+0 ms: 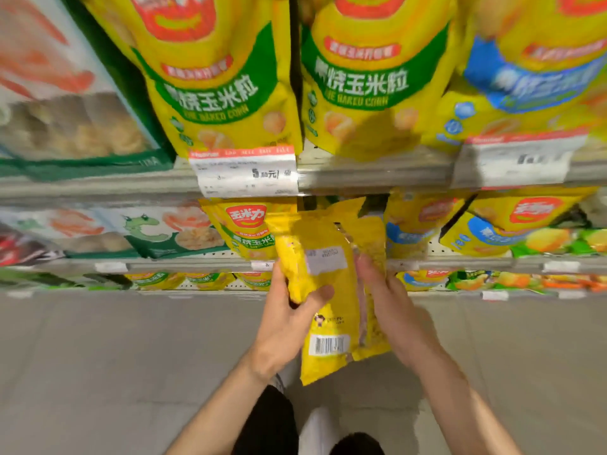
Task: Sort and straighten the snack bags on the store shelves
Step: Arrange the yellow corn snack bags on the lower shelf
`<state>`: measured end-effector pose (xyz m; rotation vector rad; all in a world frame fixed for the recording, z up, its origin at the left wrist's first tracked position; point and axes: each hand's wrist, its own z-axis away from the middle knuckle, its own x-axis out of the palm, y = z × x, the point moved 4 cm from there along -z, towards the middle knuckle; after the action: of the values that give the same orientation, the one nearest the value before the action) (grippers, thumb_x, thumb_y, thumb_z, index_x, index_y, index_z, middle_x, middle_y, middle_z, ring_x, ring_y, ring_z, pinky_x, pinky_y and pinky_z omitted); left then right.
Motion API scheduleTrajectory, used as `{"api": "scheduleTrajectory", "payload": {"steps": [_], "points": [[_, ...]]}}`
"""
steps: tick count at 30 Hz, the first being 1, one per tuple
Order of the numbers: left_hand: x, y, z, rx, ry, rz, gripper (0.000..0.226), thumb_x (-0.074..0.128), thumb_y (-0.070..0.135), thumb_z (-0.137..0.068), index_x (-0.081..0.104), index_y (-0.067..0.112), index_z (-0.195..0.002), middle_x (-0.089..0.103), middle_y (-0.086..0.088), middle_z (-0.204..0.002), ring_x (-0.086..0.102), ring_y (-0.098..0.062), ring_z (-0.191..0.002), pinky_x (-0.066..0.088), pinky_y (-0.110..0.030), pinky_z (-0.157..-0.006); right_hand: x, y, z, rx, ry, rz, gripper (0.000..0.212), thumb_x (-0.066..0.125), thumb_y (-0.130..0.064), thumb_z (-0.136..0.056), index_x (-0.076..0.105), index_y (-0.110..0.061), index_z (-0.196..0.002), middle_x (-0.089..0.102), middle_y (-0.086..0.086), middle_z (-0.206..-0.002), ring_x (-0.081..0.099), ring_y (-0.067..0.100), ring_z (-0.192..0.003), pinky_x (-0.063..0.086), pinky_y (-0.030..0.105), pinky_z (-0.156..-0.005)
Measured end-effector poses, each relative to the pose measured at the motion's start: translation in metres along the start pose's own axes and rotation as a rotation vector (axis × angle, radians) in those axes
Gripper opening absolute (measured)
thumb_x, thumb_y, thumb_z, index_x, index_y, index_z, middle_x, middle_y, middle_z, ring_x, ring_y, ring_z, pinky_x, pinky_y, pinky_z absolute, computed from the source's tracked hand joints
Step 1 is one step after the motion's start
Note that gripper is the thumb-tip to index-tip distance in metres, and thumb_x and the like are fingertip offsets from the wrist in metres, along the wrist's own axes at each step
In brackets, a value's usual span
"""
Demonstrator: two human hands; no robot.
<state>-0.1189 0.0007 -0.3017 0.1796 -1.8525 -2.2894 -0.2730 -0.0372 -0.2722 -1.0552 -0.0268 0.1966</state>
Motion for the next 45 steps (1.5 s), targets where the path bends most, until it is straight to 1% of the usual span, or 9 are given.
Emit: {"api": "scheduleTrajectory", "payload": {"steps": [4, 9, 14, 17, 22, 29, 36, 41, 45], "points": [[0.004, 0.072, 0.045, -0.034, 0.026, 0.022, 0.053, 0.076, 0.006, -0.087, 0.051, 0.023, -0.131, 0.078, 0.016, -0.107, 0.074, -0.005, -0.098, 0.058, -0.022, -0.078, -0.014, -0.057, 0.061, -0.001, -0.026, -0.081, 0.018, 0.052, -0.041, -0.102, 0.053, -0.041, -0.084, 0.057, -0.040, -0.060, 0.050, -0.028, -0.049, 0.036, -0.004, -0.047], [0.005, 0.165, 0.100, -0.033, 0.075, 0.009, 0.062, 0.076, 0.023, -0.074, 0.052, 0.022, -0.131, 0.078, 0.015, -0.104, 0.074, -0.007, -0.094, 0.057, -0.023, -0.076, -0.026, -0.126, 0.132, -0.059, -0.081, -0.070, 0.009, 0.054, -0.046, -0.097, 0.062, -0.042, -0.095, 0.066, -0.037, -0.068, 0.057, -0.027, -0.061, 0.040, -0.002, -0.052], [-0.001, 0.242, 0.144, 0.005, 0.086, 0.037, 0.060, 0.081, 0.021, -0.084, 0.051, 0.031, -0.135, 0.078, 0.014, -0.110, 0.074, -0.009, -0.101, 0.058, -0.023, -0.077, -0.022, -0.188, 0.191, -0.101, -0.144, 0.003, 0.012, 0.053, -0.053, -0.095, 0.062, -0.044, -0.093, 0.064, -0.044, -0.067, 0.058, -0.027, -0.066, 0.041, -0.003, -0.061], [-0.014, 0.280, 0.160, 0.063, 0.111, 0.021, 0.063, 0.078, 0.035, -0.076, 0.050, 0.044, -0.132, 0.075, 0.024, -0.112, 0.072, -0.001, -0.101, 0.056, -0.016, -0.076, -0.008, -0.213, 0.207, -0.071, -0.146, 0.039, 0.047, 0.056, -0.081, -0.066, 0.066, -0.044, -0.095, 0.071, -0.025, -0.105, 0.065, 0.003, -0.107, 0.047, 0.031, -0.104], [-0.044, 0.325, 0.163, 0.122, 0.113, 0.022, 0.060, 0.079, 0.042, -0.079, 0.051, 0.039, -0.132, 0.074, 0.024, -0.112, 0.070, 0.005, -0.101, 0.054, -0.013, -0.075, 0.021, -0.259, 0.229, -0.142, -0.105, 0.058, 0.098, 0.062, -0.097, -0.052, 0.061, -0.040, -0.132, 0.064, -0.011, -0.134, 0.058, 0.020, -0.127, 0.043, 0.051, -0.112], [-0.112, 0.369, 0.142, 0.197, -0.012, 0.035, 0.073, 0.078, 0.055, -0.072, 0.046, 0.043, -0.137, 0.073, 0.015, -0.124, 0.071, -0.006, -0.112, 0.059, -0.037, -0.095, 0.089, -0.312, 0.241, -0.308, -0.043, 0.068, 0.066, 0.057, -0.088, -0.073, 0.075, -0.041, -0.115, 0.078, -0.014, -0.110, 0.070, 0.017, -0.112, 0.049, 0.048, -0.106], [-0.195, 0.412, 0.111, 0.217, -0.061, -0.010, 0.052, 0.074, 0.041, -0.089, 0.048, 0.044, -0.134, 0.075, 0.013, -0.113, 0.074, -0.007, -0.100, 0.059, -0.036, -0.088, 0.162, -0.356, 0.233, -0.343, 0.050, -0.046, 0.028, 0.061, -0.064, -0.089, 0.070, -0.039, -0.097, 0.065, -0.025, -0.100, 0.059, 0.000, -0.097, 0.039, 0.032, -0.096], [-0.227, 0.439, 0.088, 0.258, -0.062, -0.013, 0.080, 0.077, 0.066, -0.075, 0.040, 0.042, -0.142, 0.073, 0.018, -0.117, 0.073, -0.001, -0.101, 0.057, -0.021, -0.080, 0.198, -0.387, 0.222, -0.417, 0.054, -0.082, 0.078, 0.059, -0.080, -0.079, 0.058, -0.032, -0.141, 0.057, -0.019, -0.136, 0.049, 0.007, -0.130, 0.035, 0.034, -0.111], [-0.234, 0.458, 0.067, 0.251, -0.046, 0.011, 0.083, 0.084, 0.048, -0.077, 0.041, 0.032, -0.146, 0.071, 0.010, -0.126, 0.072, 0.001, -0.101, 0.056, -0.013, -0.074, 0.215, -0.417, 0.210, -0.504, -0.003, -0.059, 0.059, 0.052, -0.068, -0.091, 0.060, -0.034, -0.138, 0.062, -0.022, -0.129, 0.052, 0.009, -0.134, 0.035, 0.028, -0.108]]}}
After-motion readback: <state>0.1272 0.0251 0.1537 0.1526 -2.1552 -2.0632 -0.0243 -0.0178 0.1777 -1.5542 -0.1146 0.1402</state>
